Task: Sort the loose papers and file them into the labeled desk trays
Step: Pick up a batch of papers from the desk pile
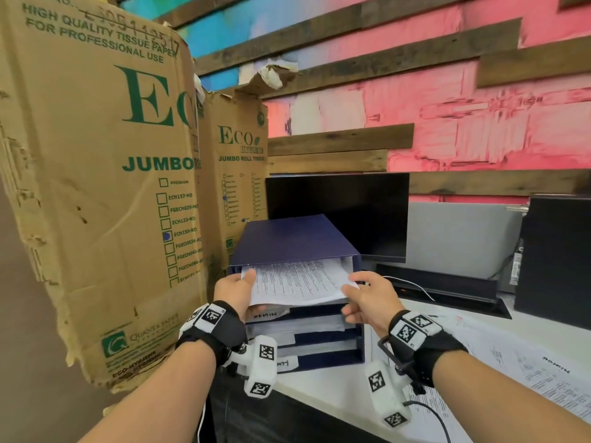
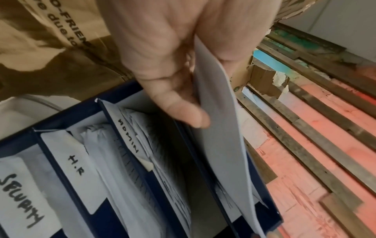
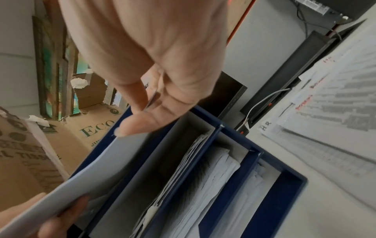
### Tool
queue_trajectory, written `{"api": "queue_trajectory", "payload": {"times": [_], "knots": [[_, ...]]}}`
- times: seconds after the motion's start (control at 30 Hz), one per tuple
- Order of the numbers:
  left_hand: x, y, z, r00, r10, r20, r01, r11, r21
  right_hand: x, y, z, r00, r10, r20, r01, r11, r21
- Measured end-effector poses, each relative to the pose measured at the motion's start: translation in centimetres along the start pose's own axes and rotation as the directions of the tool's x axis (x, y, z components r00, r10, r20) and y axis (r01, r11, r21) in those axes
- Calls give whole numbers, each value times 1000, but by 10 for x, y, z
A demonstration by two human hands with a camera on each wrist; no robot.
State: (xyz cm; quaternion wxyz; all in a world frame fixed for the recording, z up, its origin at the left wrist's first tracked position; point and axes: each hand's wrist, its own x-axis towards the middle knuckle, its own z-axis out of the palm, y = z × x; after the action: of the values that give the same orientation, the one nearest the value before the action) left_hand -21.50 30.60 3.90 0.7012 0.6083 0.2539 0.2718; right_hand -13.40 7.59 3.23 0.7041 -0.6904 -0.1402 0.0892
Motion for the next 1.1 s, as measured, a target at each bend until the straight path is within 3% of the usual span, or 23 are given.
{"api": "queue_trajectory", "payload": {"times": [0.13,0.3,0.37,0.53,0.67,0.83,1.0,1.1], "knots": [[-4,0,4,993,-20,121,23,999,-25,9,2,11,998,-17,-62,23,995,95],[-3,-6,-4,982,124,140,-162,937,309,24,-4,29,989,-45,-140,67,985,156],[-2,-9,-7,971,162,175,-215,910,354,29,-7,35,993,-40,-115,57,987,147],[-3,-9,-3,965,157,211,-216,930,298,39,-9,40,999,-34,19,34,999,-16],[3,-11,8,955,116,273,-210,914,347,41,-3,30,997,-78,22,80,983,-166],[9,-12,24,974,63,216,-144,913,382,39,5,14,995,-96,29,101,959,-264],[3,-11,31,975,177,137,-219,877,427,28,11,-3,991,-102,87,123,949,-291],[-7,-11,41,965,190,180,-254,848,465,19,8,-18,990,-107,89,129,942,-308]]}}
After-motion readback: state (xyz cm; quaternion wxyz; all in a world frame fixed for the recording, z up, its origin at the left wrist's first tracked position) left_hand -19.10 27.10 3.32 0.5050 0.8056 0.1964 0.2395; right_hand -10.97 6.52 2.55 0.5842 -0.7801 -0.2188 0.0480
